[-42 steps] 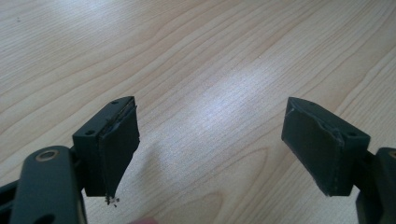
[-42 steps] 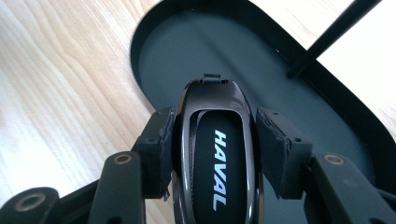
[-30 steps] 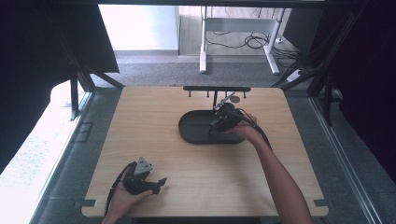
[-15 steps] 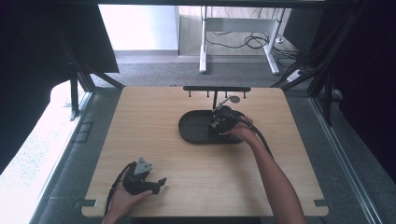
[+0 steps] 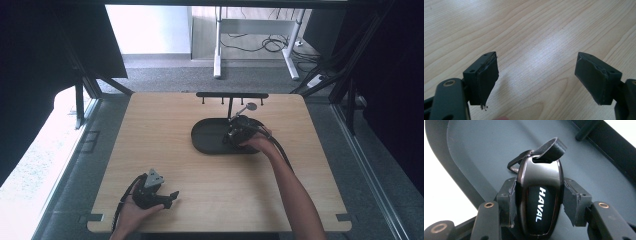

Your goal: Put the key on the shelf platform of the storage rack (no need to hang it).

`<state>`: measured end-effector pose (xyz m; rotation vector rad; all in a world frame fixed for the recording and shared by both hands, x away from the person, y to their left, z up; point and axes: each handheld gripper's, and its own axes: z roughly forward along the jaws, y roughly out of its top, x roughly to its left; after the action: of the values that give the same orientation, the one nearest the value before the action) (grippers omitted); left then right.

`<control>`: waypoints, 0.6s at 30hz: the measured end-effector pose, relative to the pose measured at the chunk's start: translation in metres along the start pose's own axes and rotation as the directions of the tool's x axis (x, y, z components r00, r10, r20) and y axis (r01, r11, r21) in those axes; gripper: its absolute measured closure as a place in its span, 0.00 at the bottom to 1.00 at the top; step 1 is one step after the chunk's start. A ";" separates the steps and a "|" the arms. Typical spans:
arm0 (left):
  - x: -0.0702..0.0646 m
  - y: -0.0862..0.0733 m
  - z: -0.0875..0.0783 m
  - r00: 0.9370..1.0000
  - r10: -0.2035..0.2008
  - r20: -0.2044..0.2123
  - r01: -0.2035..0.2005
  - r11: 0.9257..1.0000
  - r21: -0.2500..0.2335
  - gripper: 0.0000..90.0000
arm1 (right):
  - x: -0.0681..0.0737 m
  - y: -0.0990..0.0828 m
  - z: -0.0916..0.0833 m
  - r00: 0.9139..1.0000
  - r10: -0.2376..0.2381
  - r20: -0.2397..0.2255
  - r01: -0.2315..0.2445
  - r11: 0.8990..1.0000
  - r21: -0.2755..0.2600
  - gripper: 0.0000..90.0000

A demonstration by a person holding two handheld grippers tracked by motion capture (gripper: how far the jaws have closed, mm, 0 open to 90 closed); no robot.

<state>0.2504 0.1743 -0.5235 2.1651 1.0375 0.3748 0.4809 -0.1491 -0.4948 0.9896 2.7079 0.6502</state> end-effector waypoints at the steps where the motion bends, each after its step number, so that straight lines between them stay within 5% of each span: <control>1: 0.000 0.000 0.000 1.000 0.000 0.000 0.000 1.000 0.000 0.21 | 0.000 0.000 0.001 1.000 -0.001 0.001 0.001 1.000 0.000 0.53; 18: 0.001 -0.001 0.001 1.000 0.005 0.000 -0.005 1.000 0.004 0.21 | -0.004 -0.007 0.012 1.000 0.006 0.013 -0.006 0.999 0.041 0.50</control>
<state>0.2511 0.1744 -0.5250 2.1710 1.0340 0.3751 0.4839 -0.1527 -0.5087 1.0083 2.7181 0.5896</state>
